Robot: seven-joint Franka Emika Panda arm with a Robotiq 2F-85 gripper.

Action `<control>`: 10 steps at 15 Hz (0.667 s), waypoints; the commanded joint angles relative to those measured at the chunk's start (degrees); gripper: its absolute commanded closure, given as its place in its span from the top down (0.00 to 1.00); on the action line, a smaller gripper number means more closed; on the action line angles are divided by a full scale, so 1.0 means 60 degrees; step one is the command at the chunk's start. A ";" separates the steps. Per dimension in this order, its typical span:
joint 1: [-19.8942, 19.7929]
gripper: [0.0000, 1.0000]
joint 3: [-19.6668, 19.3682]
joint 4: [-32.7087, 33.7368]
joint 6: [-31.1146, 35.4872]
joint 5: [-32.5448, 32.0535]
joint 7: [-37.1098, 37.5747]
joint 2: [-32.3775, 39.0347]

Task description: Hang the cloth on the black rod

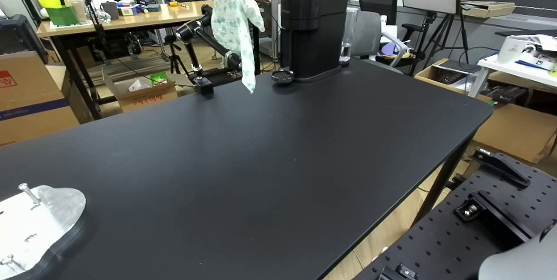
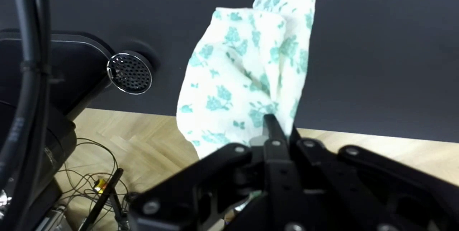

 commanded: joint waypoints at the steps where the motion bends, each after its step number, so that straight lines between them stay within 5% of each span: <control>1: 0.0174 0.01 0.0392 0.0913 -0.1103 0.0004 0.0336 0.0028; 10: 0.0120 0.01 0.0548 0.1651 -0.2034 0.0318 0.0169 0.0606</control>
